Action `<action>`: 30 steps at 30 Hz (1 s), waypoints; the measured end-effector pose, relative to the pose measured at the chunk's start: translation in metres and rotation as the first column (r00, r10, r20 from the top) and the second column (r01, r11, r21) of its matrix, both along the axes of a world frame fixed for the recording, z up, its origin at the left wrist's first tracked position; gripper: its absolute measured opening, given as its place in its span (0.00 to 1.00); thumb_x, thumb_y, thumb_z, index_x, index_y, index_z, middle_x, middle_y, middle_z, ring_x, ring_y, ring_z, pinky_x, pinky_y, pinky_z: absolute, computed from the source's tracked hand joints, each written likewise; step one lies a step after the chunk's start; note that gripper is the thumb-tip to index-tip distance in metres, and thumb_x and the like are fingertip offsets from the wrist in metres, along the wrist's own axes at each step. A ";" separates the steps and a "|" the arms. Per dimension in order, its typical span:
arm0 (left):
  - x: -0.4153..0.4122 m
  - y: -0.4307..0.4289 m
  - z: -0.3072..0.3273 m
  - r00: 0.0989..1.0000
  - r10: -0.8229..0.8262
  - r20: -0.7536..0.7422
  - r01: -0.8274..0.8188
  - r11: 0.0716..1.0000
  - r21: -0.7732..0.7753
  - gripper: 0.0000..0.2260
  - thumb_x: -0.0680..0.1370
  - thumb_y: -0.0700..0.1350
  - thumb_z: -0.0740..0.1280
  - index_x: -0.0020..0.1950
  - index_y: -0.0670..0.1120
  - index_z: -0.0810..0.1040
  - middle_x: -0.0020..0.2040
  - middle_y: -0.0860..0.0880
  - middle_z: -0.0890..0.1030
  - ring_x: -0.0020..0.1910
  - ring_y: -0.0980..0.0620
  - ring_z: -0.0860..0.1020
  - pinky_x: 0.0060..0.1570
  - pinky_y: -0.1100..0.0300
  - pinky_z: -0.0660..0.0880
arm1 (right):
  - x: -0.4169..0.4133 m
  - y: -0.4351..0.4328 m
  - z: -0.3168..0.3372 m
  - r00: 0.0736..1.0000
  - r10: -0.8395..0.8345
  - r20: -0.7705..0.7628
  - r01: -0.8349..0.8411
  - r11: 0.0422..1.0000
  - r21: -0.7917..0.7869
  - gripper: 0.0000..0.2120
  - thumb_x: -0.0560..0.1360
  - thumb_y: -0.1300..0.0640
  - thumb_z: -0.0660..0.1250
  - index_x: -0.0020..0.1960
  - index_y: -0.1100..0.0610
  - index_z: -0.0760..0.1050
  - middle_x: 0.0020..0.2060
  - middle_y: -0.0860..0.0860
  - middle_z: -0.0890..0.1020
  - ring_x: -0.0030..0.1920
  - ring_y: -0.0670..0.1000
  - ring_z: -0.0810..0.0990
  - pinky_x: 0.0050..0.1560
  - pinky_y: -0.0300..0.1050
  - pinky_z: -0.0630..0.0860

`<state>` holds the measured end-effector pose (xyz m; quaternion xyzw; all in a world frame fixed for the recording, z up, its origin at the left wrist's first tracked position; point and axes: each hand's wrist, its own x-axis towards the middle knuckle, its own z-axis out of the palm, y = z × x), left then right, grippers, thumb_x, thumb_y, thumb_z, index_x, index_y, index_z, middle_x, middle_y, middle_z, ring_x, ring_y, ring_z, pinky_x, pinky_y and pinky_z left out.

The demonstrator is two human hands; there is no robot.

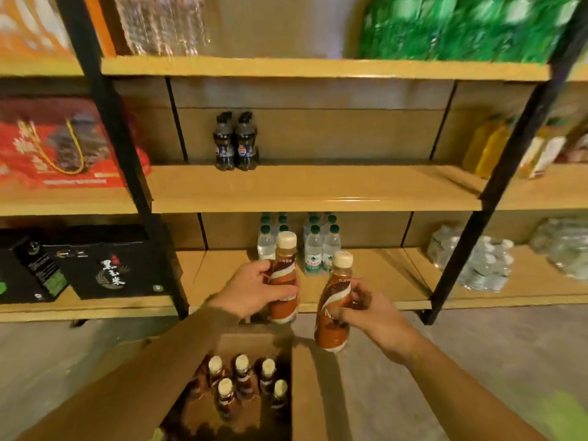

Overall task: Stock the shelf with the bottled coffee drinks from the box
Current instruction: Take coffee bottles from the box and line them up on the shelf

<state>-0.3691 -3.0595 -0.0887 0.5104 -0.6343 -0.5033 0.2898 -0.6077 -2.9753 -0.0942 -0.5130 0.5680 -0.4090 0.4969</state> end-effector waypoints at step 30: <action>-0.774 -0.064 0.176 0.983 -0.177 -0.056 0.136 0.892 -0.432 0.11 0.70 0.52 0.79 0.48 0.53 0.81 0.46 0.55 0.84 0.46 0.56 0.82 0.46 0.57 0.79 | -0.745 0.028 0.159 0.883 -0.457 -0.105 0.407 0.859 -0.310 0.15 0.75 0.59 0.74 0.60 0.49 0.79 0.52 0.47 0.86 0.56 0.50 0.83 0.50 0.40 0.80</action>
